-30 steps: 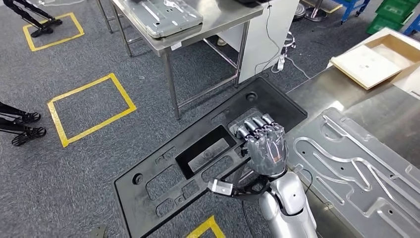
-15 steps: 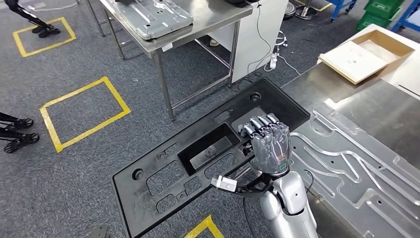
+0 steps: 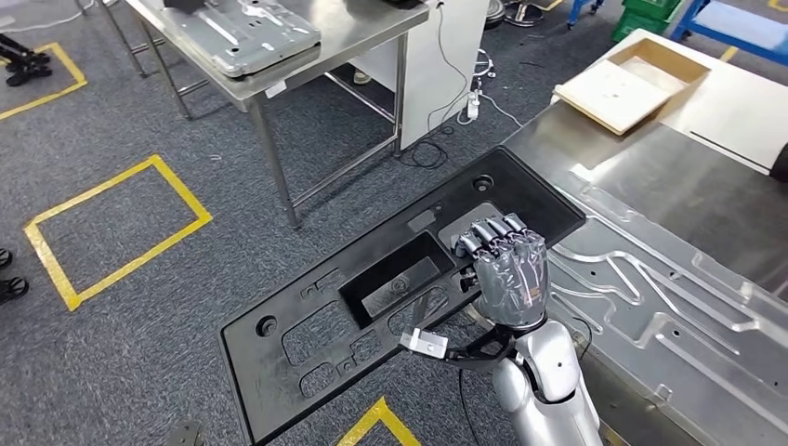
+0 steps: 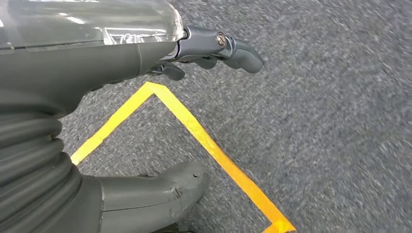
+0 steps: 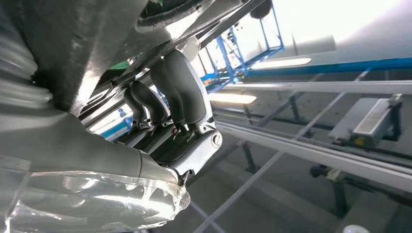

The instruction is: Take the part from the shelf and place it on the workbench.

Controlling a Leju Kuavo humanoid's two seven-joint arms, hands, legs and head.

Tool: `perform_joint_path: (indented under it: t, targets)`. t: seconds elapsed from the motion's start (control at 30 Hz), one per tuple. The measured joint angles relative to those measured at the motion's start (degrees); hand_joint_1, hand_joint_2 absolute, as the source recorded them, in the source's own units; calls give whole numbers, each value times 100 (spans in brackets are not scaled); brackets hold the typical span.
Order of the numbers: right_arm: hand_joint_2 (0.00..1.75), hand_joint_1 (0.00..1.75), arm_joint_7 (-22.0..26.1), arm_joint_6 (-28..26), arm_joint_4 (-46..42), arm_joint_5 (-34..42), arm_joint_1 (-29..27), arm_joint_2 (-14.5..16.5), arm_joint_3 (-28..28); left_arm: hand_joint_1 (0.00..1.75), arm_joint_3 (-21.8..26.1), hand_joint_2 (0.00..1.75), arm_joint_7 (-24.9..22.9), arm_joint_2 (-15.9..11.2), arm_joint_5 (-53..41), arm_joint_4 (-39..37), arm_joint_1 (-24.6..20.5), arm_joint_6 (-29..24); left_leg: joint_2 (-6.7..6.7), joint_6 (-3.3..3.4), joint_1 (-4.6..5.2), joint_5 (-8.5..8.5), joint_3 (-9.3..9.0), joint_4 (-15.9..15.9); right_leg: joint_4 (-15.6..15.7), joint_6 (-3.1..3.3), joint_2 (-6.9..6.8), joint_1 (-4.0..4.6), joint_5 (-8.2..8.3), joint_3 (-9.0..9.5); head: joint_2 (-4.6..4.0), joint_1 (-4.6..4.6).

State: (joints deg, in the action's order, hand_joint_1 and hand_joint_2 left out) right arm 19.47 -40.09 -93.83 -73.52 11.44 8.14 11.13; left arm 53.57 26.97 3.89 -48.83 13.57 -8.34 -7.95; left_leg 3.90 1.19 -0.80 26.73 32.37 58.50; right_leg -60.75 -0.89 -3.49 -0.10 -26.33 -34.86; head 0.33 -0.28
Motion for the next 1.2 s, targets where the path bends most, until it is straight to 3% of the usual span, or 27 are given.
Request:
perform_joint_path:
  t: [0.03,0.1,0.17,0.2,0.27,0.3,0.33,0.37,0.4,0.43,0.5,0.57,0.6,0.63,0.7,0.77,0.8,0.83,0.87,0.9,0.97,1.03,1.07,1.13,1.2]
  targets:
    - [175,175,-10,0,-2,-2,4,-3,0,0,0,175,2,0,0,0,0,0,47,-28,15,9,-7,2,136,40,-68,28,13,53,0,-1]
    - [175,175,-29,0,-7,-8,5,-17,0,0,0,175,7,0,0,0,-3,1,152,-89,25,22,-24,-7,161,108,27,41,21,38,0,-2]
    - [175,175,-37,-1,-20,-20,8,-31,0,0,0,175,13,0,0,0,-15,1,72,-152,6,139,5,110,196,177,145,16,53,42,0,-2]
    - [175,175,-38,-1,-26,-28,12,-33,1,0,-1,175,15,1,-1,0,-17,1,-38,-176,-6,284,90,320,212,213,199,-1,69,47,0,-3]
    - [175,175,-38,0,-30,-44,16,-37,3,0,-1,175,17,1,-1,0,-4,2,-264,-203,-19,661,414,1040,212,256,319,-10,80,38,0,-3]
    - [175,175,-38,0,-30,-48,10,-39,4,0,-1,175,16,1,-1,0,6,2,-308,-209,-20,789,582,1394,205,266,387,-6,81,32,0,-3]
    - [175,175,-38,0,-29,-50,2,-43,4,0,-1,175,16,0,0,0,14,2,-331,-209,-20,815,686,1599,196,269,461,0,82,29,0,-3]
    - [175,175,-39,0,-29,-51,-4,-45,4,0,0,175,16,0,0,0,17,2,-344,-200,-19,727,695,1591,184,269,534,4,82,26,0,-3]
    - [175,175,-39,0,-29,-51,-7,-46,4,0,0,175,16,0,0,0,16,2,-365,-183,-19,548,604,1372,170,266,608,6,80,26,0,-3]
    - [175,175,-38,0,-30,-51,-8,-46,4,0,0,175,16,0,0,0,13,2,-430,-157,-20,322,433,975,154,261,681,6,77,27,0,-3]
    - [175,175,-38,0,-31,-51,-2,-48,4,0,-1,175,16,-8,-1,0,6,2,-641,-111,-22,60,129,286,120,225,813,8,75,-1,0,-2]
    - [175,175,-39,0,-31,-52,0,-49,4,0,-1,175,16,-15,-1,0,3,1,-735,-88,-4,41,31,64,110,160,926,-16,98,-49,0,-2]
    - [175,175,-42,0,-31,-55,-2,-51,4,0,-1,175,16,-13,-1,0,-2,0,-691,-73,5,24,21,39,120,121,984,-34,118,-66,0,-2]
    - [175,175,-50,0,-31,-65,-6,-54,4,0,0,175,15,-11,-2,0,-9,0,-631,-47,-1,1,11,8,116,85,966,-37,118,-74,0,-2]
    - [175,175,-87,0,-31,-90,11,-66,4,0,0,175,14,-7,-13,0,-23,2,-513,20,-27,-48,-17,-66,-71,14,746,-22,-17,-167,0,7]
    - [175,175,-150,0,-30,-112,39,-84,4,0,0,175,14,-5,-31,0,-20,5,-389,64,-31,-64,-24,-94,-682,-39,477,-33,-356,-460,0,16]
    - [175,175,-181,0,-29,-124,47,-98,4,0,0,175,14,-5,-39,0,-14,8,-318,75,-29,-62,-19,-92,-1054,-61,426,-54,-513,-645,0,15]
    - [175,175,-205,0,-27,-136,46,-116,4,0,0,175,14,-5,-45,0,-9,11,-253,75,-29,-58,-16,-90,-1323,-78,402,-72,-590,-781,0,16]
    - [175,175,-220,0,-26,-147,45,-135,4,0,0,175,14,-4,-49,0,-8,14,-187,70,-30,-53,-16,-88,-1406,-94,384,-90,-561,-828,0,16]
    - [175,175,-229,0,-25,-156,46,-151,4,0,0,175,14,0,-53,0,-9,16,-123,59,-33,-44,-20,-83,-1258,-105,354,-105,-427,-752,0,17]
    - [175,175,-239,0,-26,-160,53,-169,4,0,0,175,14,15,-55,0,-15,17,-4,15,-31,-9,-40,-60,-489,-95,170,-101,-70,-345,0,17]
    - [175,175,-242,0,-29,-161,63,-178,5,0,0,175,14,22,-57,0,-24,17,93,-55,-6,33,-57,-29,65,-34,26,-58,95,-71,0,15]
    - [175,175,-244,0,-30,-162,66,-183,6,0,0,175,14,22,-57,0,-27,17,136,-92,8,46,-65,-26,119,3,24,-31,80,-58,0,15]
    - [175,175,-248,0,-32,-164,67,-194,6,0,-1,175,14,22,-57,0,-38,17,209,-167,6,66,-91,-37,125,76,154,-30,99,-73,0,15]
    - [175,175,-253,0,-33,-166,73,-201,6,0,-2,175,14,23,-57,0,-55,17,76,-228,-20,182,-70,75,154,144,262,-57,123,-66,0,14]
